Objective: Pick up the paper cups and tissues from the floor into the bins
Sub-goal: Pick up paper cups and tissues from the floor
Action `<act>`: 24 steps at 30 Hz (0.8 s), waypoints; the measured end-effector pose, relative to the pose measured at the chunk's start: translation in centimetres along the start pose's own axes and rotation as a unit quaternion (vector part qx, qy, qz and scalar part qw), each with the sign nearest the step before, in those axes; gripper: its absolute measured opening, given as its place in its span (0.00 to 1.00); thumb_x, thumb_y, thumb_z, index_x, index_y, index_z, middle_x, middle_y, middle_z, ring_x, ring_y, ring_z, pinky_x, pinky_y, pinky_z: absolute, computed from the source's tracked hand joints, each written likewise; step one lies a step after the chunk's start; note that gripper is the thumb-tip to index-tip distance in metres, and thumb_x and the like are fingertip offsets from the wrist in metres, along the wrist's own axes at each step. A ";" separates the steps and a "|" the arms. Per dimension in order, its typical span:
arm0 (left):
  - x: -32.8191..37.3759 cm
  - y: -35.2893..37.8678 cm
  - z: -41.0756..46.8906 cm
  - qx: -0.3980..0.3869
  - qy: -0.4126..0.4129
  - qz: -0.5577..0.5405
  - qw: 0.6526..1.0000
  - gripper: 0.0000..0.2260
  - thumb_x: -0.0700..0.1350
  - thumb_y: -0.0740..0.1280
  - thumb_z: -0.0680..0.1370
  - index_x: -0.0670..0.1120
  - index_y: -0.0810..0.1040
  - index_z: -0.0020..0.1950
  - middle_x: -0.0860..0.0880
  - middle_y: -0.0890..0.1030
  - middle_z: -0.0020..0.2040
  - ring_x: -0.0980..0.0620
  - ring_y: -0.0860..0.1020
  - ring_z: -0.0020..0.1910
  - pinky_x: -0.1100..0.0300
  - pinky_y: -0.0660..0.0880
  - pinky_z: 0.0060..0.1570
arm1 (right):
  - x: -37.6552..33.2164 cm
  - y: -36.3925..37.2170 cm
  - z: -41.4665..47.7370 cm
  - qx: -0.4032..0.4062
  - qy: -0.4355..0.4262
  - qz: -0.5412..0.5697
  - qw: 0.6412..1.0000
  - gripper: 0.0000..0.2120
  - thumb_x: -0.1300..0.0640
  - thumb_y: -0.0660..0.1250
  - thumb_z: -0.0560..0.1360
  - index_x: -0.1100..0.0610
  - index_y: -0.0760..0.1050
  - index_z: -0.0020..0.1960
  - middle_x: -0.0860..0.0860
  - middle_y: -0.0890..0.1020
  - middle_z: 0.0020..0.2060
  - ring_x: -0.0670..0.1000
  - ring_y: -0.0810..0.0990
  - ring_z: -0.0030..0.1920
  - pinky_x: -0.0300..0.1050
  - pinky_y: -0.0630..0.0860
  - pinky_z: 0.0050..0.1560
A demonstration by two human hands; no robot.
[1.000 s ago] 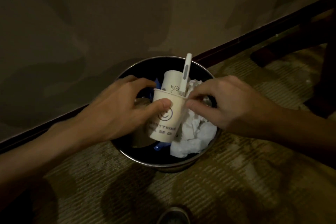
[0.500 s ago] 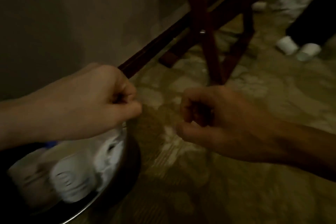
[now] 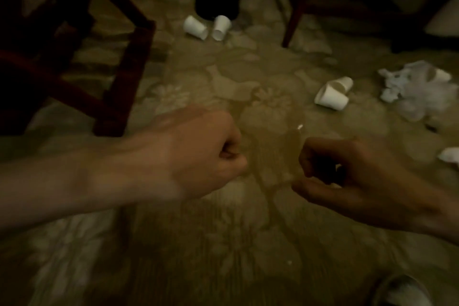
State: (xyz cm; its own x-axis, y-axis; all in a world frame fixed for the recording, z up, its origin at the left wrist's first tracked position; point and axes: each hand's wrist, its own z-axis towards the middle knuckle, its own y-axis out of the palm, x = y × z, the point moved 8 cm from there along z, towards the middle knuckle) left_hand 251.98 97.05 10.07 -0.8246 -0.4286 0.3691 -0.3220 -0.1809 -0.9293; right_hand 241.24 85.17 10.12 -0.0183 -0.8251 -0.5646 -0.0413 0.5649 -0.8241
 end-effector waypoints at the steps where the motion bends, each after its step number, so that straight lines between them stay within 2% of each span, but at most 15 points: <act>1: 1.2 1.8 2.1 -0.009 0.002 -0.016 1.000 0.16 0.58 0.62 0.71 0.46 0.71 0.34 0.50 0.73 0.27 0.53 0.73 0.28 0.55 0.70 0.29 | 2.5 -0.8 -1.0 0.013 0.016 0.017 1.000 0.11 0.44 0.69 0.69 0.48 0.71 0.36 0.47 0.73 0.28 0.46 0.72 0.28 0.33 0.66 0.29; 5: 6.9 9.0 10.2 -0.038 0.001 -0.077 0.996 0.16 0.55 0.64 0.74 0.45 0.72 0.35 0.49 0.74 0.29 0.53 0.73 0.31 0.58 0.68 0.29 | 13.8 -2.7 -5.4 0.061 0.110 0.051 0.991 0.09 0.45 0.69 0.69 0.45 0.71 0.38 0.49 0.73 0.28 0.48 0.72 0.27 0.44 0.69 0.29; 7: 10.2 13.2 14.3 -0.060 -0.007 -0.102 0.993 0.16 0.56 0.65 0.76 0.45 0.74 0.36 0.49 0.76 0.30 0.54 0.75 0.32 0.58 0.71 0.32 | 19.4 -3.2 -7.8 0.074 0.158 0.056 0.983 0.08 0.47 0.69 0.70 0.46 0.70 0.38 0.48 0.74 0.28 0.48 0.73 0.28 0.44 0.69 0.30; 9: 13.6 17.4 18.1 -0.085 -0.016 -0.111 0.990 0.18 0.57 0.65 0.76 0.45 0.74 0.35 0.49 0.76 0.31 0.49 0.77 0.36 0.55 0.72 0.34 | 24.9 -3.4 -10.3 0.084 0.208 0.041 0.974 0.10 0.48 0.70 0.71 0.47 0.70 0.37 0.47 0.73 0.26 0.47 0.74 0.28 0.44 0.70 0.31; 12: 18.5 23.5 23.8 -0.127 -0.015 -0.131 0.983 0.19 0.56 0.65 0.78 0.46 0.73 0.33 0.52 0.74 0.30 0.50 0.75 0.35 0.57 0.65 0.33 | 33.2 -3.9 -14.8 0.093 0.300 0.022 0.949 0.11 0.49 0.71 0.72 0.46 0.69 0.37 0.45 0.73 0.27 0.43 0.74 0.30 0.48 0.72 0.36; 15: 22.4 29.4 28.8 -0.193 -0.028 -0.169 0.966 0.12 0.55 0.66 0.78 0.47 0.78 0.41 0.54 0.75 0.32 0.48 0.76 0.38 0.58 0.67 0.35 | 40.8 -5.3 -19.7 0.133 0.369 0.032 0.919 0.06 0.53 0.71 0.73 0.49 0.74 0.41 0.44 0.75 0.31 0.43 0.74 0.33 0.45 0.71 0.37; 17: 25.1 33.2 31.7 -0.239 -0.030 -0.161 0.957 0.08 0.55 0.67 0.78 0.51 0.78 0.49 0.52 0.78 0.39 0.51 0.76 0.40 0.58 0.71 0.38 | 45.6 -6.6 -22.9 0.165 0.395 0.030 0.903 0.05 0.56 0.72 0.73 0.54 0.78 0.47 0.48 0.78 0.39 0.47 0.76 0.40 0.43 0.70 0.42; 20: 29.7 37.6 36.2 -0.275 0.000 -0.121 0.954 0.15 0.56 0.66 0.78 0.54 0.74 0.62 0.52 0.77 0.49 0.53 0.75 0.48 0.61 0.68 0.43 | 52.3 -9.4 -27.3 0.218 0.438 -0.049 0.871 0.15 0.58 0.74 0.72 0.60 0.77 0.58 0.57 0.78 0.53 0.56 0.74 0.54 0.48 0.69 0.55; 22: 32.8 40.1 39.0 -0.297 0.030 -0.104 0.949 0.22 0.57 0.66 0.78 0.54 0.68 0.70 0.49 0.76 0.60 0.50 0.75 0.59 0.60 0.70 0.54 | 56.3 -11.4 -29.2 0.259 0.467 -0.077 0.842 0.22 0.56 0.74 0.71 0.61 0.74 0.62 0.61 0.76 0.59 0.62 0.72 0.60 0.56 0.70 0.59; 24: 35.5 42.5 41.5 -0.316 0.048 -0.089 0.943 0.28 0.57 0.66 0.78 0.55 0.61 0.76 0.46 0.70 0.71 0.46 0.70 0.68 0.50 0.69 0.66 | 60.4 -12.5 -30.4 0.253 0.507 -0.078 0.820 0.29 0.49 0.73 0.72 0.57 0.70 0.68 0.59 0.72 0.65 0.61 0.69 0.65 0.59 0.69 0.63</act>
State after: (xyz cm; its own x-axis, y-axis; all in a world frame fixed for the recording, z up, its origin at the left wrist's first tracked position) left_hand 228.36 37.44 -15.84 -0.7593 -0.3542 0.5459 -0.6480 0.3349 -0.6841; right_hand 210.27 28.05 -12.32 -0.8847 -0.3255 -0.3337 0.2920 0.1711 -0.9410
